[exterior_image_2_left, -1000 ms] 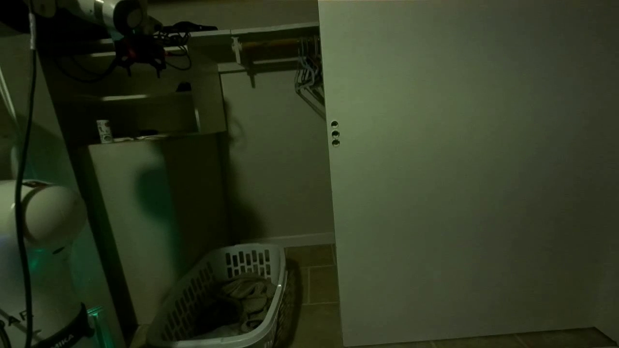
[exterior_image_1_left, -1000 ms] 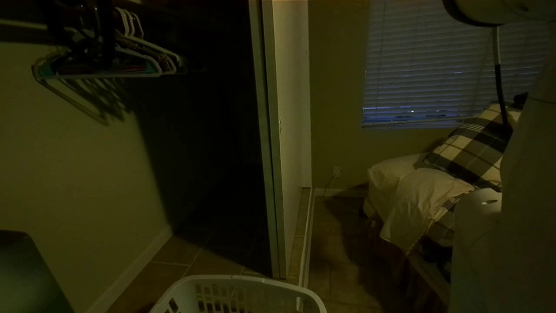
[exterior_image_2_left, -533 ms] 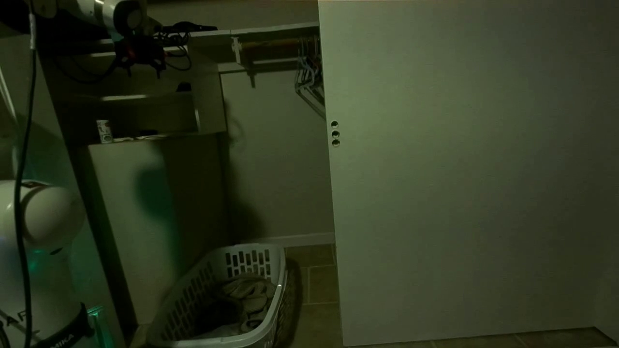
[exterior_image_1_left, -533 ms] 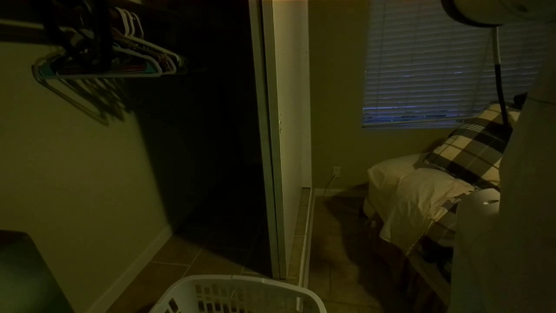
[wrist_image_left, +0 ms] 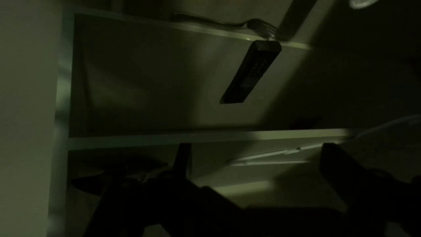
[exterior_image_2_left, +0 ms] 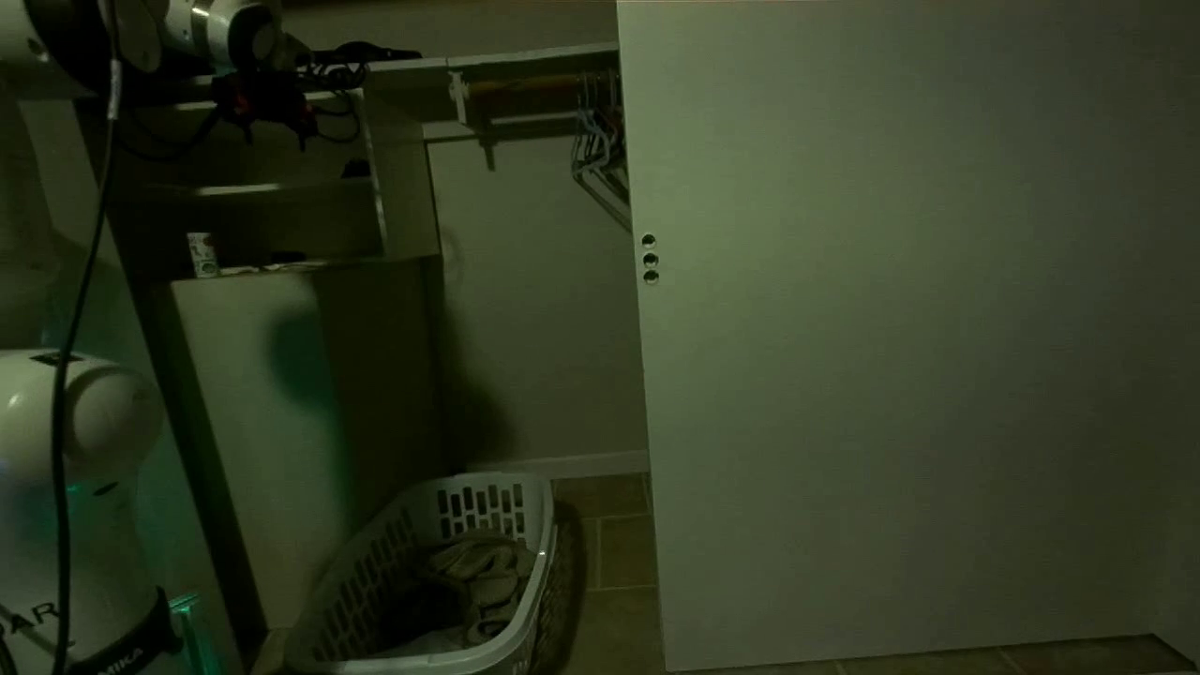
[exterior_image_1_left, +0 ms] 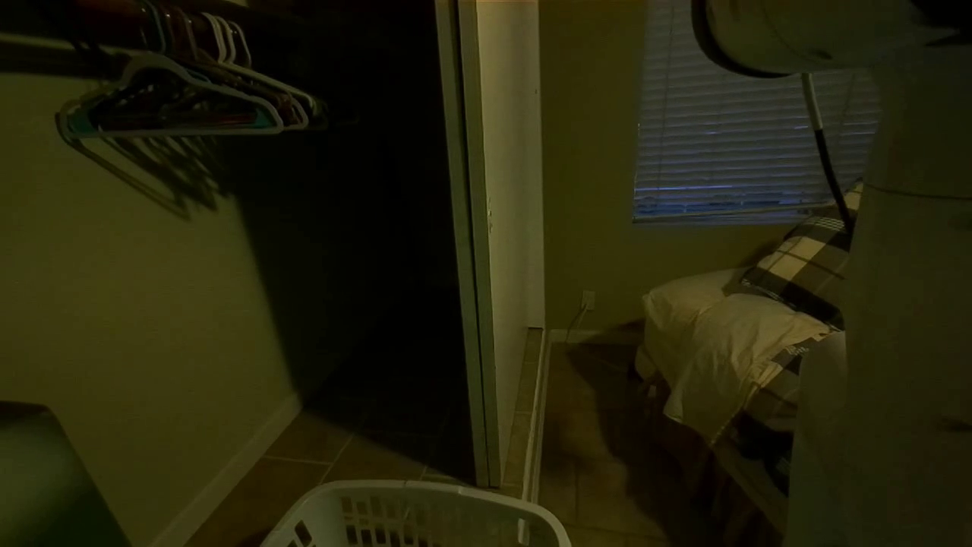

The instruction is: Remove the black object from the top shelf and put it on the bottom shelf

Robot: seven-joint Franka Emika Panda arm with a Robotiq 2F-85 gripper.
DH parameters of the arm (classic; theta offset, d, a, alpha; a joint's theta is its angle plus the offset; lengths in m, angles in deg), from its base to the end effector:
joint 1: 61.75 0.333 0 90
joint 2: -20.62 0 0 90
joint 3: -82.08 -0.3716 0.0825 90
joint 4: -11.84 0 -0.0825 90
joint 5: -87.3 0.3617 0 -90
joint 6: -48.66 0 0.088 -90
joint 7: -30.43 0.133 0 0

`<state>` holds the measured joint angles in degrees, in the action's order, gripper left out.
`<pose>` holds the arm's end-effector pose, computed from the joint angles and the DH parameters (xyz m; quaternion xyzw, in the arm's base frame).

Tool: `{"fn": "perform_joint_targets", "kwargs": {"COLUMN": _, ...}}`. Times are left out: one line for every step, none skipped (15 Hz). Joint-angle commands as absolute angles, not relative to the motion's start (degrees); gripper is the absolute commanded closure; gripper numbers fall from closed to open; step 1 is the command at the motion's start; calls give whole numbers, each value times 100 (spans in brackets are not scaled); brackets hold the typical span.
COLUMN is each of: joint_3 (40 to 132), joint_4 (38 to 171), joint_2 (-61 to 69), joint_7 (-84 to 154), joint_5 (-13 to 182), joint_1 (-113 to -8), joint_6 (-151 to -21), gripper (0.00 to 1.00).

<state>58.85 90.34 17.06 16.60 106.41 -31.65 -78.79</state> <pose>0.3578 0.4891 0.8058 -0.7814 -0.4625 -0.3018 0.2907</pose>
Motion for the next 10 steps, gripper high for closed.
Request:
{"fn": "perform_joint_targets", "kwargs": {"joint_3": 5764, "joint_4": 8318, "joint_2": 1121, "joint_7": 2691, "joint_5": 9840, "joint_1": -3161, "joint_6": -8008, "gripper": 0}}
{"fn": "perform_joint_targets", "kwargs": {"joint_3": 5785, "joint_4": 8210, "joint_2": 1002, "joint_7": 2967, "joint_5": 9621, "joint_1": -3129, "joint_6": -8020, "gripper": 0}}
{"fn": "perform_joint_targets", "kwargs": {"joint_3": 5808, "joint_4": 8108, "joint_2": 890, "joint_7": 3214, "joint_5": 9420, "joint_1": -3094, "joint_6": -8007, "gripper": 0}}
{"fn": "perform_joint_targets", "kwargs": {"joint_3": 5824, "joint_4": 7970, "joint_2": 742, "joint_7": 3453, "joint_5": 9261, "joint_1": -3048, "joint_6": -8002, "gripper": 0}}
{"fn": "perform_joint_targets", "kwargs": {"joint_3": 5838, "joint_4": 7829, "joint_2": 610, "joint_7": 3629, "joint_5": 9140, "joint_1": -3002, "joint_6": -8000, "gripper": 0}}
{"fn": "perform_joint_targets", "kwargs": {"joint_3": 5855, "joint_4": 7679, "joint_2": 477, "joint_7": 3775, "joint_5": 9035, "joint_1": -2952, "joint_6": -7990, "gripper": 0}}
{"fn": "perform_joint_targets", "kwargs": {"joint_3": 5868, "joint_4": 7509, "joint_2": 341, "joint_7": 3904, "joint_5": 8981, "joint_1": -2896, "joint_6": -7968, "gripper": 0}}
{"fn": "perform_joint_targets", "kwargs": {"joint_3": 5851, "joint_4": 7316, "joint_2": 194, "joint_7": 3915, "joint_5": 9014, "joint_1": -2836, "joint_6": -7997, "gripper": 0}}
{"fn": "perform_joint_targets", "kwargs": {"joint_3": 5864, "joint_4": 7155, "joint_2": 88, "joint_7": 3863, "joint_5": 8968, "joint_1": -2764, "joint_6": -8006, "gripper": 0}}
{"fn": "perform_joint_targets", "kwargs": {"joint_3": 5859, "joint_4": 7766, "joint_2": 481, "joint_7": 3678, "joint_5": 9179, "joint_1": -2959, "joint_6": -8015, "gripper": 0}}
